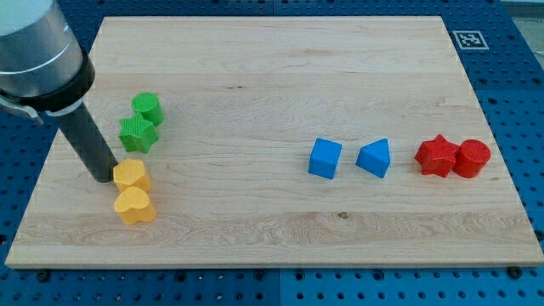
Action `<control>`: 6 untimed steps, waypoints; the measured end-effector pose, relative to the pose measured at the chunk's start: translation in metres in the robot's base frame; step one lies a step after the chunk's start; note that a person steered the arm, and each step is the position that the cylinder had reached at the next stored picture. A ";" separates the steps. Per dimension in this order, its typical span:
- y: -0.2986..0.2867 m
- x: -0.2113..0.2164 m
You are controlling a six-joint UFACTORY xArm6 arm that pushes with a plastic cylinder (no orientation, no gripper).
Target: Nudge green star along with green circle right a bit
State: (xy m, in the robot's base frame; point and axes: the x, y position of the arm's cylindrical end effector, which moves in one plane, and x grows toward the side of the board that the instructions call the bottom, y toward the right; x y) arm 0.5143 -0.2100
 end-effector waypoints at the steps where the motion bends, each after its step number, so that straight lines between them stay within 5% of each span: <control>1: 0.001 0.000; 3: -0.053 -0.027; 6: -0.025 -0.070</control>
